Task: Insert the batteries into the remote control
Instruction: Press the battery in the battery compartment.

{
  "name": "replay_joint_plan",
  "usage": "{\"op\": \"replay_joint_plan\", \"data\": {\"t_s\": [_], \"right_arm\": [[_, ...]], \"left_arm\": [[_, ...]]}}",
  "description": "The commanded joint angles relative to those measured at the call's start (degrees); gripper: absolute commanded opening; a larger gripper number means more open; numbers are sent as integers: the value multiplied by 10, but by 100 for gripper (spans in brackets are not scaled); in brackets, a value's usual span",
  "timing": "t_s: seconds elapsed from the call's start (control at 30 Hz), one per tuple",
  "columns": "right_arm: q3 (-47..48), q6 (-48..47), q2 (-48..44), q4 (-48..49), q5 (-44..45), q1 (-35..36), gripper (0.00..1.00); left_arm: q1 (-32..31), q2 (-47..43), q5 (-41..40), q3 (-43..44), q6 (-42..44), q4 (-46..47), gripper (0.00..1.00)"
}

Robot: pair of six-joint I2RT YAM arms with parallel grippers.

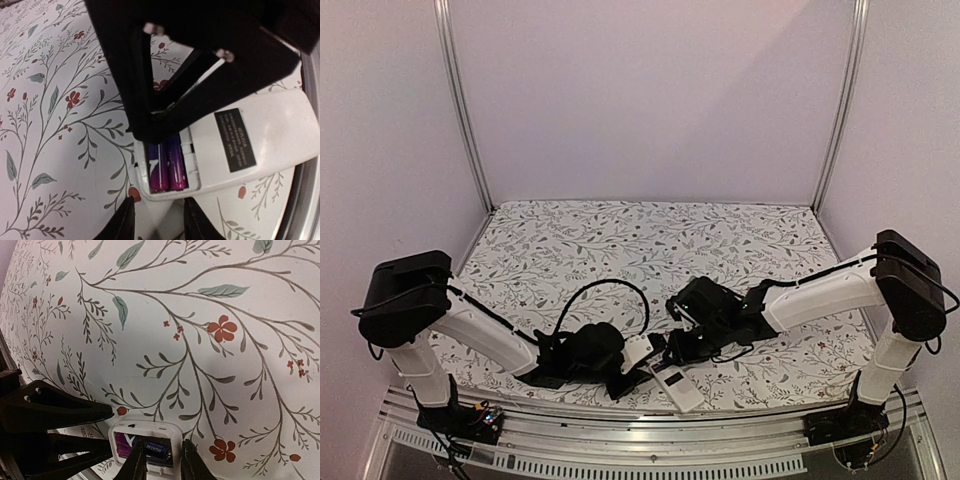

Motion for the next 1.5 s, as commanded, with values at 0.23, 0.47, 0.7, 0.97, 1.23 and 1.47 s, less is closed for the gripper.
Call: {"op": "replay_joint_plan", "data": {"t_s": [0.23, 0.47, 0.7, 0.97, 1.23, 1.47], "right_arm": [[7, -29, -4, -51, -16, 3, 28], [7, -18, 13, -33, -19, 2, 27], [2, -10, -8, 3, -40, -8, 40], [-1, 1, -13, 7, -40, -16, 29], [-5, -1, -10, -2, -42, -16, 23], [-11, -3, -6, -5, -39, -13, 20]], "left_arm": [[-2, 15, -2, -7, 3, -1, 33], [-3, 15, -1, -8, -1, -1, 33], [-2, 16, -1, -8, 0, 0, 33], [-2, 17, 0, -9, -1, 3, 33], [-2, 17, -1, -10, -1, 4, 33], [-2, 20, -1, -8, -1, 4, 33]]}}
